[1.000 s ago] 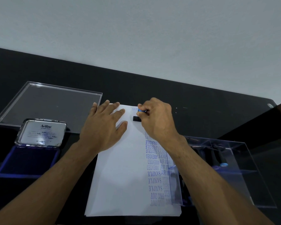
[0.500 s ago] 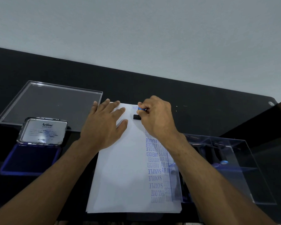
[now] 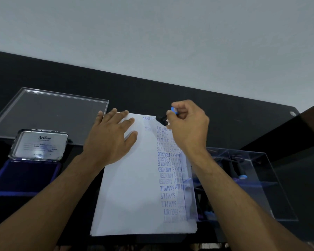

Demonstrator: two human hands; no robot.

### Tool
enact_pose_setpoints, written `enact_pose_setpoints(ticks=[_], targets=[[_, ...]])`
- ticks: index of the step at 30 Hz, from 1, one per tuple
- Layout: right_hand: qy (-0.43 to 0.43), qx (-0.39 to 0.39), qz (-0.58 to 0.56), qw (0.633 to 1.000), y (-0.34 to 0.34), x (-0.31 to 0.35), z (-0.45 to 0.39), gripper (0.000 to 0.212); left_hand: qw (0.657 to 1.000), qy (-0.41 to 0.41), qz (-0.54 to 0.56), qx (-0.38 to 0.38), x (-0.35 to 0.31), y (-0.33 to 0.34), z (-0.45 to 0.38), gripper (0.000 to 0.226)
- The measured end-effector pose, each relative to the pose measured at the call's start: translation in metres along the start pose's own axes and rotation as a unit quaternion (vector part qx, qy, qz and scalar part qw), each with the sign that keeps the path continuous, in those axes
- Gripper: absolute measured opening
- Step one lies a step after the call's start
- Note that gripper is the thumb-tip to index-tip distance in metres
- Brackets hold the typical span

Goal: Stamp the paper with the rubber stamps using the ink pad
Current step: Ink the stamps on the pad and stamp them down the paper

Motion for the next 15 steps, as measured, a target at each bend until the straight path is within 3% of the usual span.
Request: enact_pose_setpoints(ticks=[5, 15], targets=[[0.066, -0.003, -0.037, 0.997, -0.0064, -0.0048, 0.0006, 0.014, 1.0, 0.001, 0.006, -0.002, -0.0006, -0.0007, 0.0015, 0.062], [0.071, 0.02, -0.034, 0.997, -0.0019, -0.0032, 0.0046, 0.014, 1.0, -0.008, 0.014, 0.009, -0.0028, -0.003, 0.0013, 0.062]])
Point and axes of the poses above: each hand's wrist, its own z-axis away from the middle knuckle, its own y-axis out of the palm, x = y × z, the point moved 2 cm from there along -z, towards the middle knuckle, and after that the axes turned 15 degrees about x, right-handed, at the moved point
